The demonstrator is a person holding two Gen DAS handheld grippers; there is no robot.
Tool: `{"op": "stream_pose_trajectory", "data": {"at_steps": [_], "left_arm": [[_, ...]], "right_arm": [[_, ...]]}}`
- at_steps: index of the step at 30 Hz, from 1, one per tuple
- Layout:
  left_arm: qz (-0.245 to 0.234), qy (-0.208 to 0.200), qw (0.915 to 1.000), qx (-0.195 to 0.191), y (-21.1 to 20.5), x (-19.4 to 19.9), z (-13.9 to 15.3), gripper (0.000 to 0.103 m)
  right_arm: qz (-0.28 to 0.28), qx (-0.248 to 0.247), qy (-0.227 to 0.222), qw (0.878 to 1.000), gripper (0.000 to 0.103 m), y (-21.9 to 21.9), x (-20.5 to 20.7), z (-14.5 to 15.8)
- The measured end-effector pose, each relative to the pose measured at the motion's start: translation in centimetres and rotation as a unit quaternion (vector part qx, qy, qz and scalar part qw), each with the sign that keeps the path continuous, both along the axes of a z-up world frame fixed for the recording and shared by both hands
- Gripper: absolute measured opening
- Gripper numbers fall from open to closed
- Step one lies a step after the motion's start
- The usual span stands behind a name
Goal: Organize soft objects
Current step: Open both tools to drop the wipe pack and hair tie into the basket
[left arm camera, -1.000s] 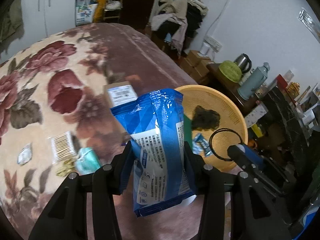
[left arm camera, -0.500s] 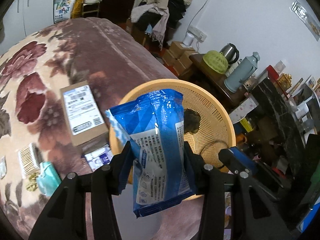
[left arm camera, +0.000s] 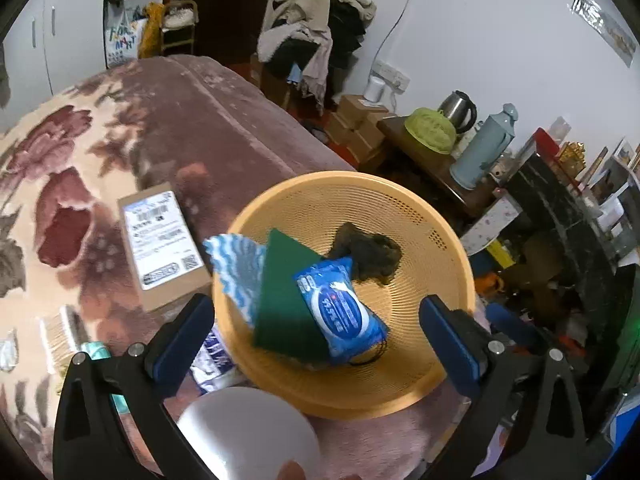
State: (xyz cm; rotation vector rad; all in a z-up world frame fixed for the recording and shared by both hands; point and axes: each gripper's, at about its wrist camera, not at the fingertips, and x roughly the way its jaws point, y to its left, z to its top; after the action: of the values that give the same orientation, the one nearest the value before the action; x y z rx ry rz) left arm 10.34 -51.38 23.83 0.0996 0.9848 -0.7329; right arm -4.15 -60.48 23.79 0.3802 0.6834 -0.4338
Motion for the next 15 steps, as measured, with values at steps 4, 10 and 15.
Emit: {"op": "stream_pose_trajectory", "data": {"at_steps": [4,10,15], "left_arm": [[0.007,-0.029,0.9992,0.026,1.1,-0.6,0.7,0.102],[0.023,-0.036,0.9986,0.033,3.1,-0.7,1.2,0.102],[0.037,-0.03,0.9983,0.035,4.8,-0.4,1.3,0.102]], "right_arm": [[0.006,-0.008,0.001,1.0,0.103,0.7,-0.1,0.1],[0.008,-0.008,0.01,1.0,0.103,1.3,-0.2,0.3],[0.013,-0.005,0.009,1.0,0.103,2.3,-0.4,0.9]]}}
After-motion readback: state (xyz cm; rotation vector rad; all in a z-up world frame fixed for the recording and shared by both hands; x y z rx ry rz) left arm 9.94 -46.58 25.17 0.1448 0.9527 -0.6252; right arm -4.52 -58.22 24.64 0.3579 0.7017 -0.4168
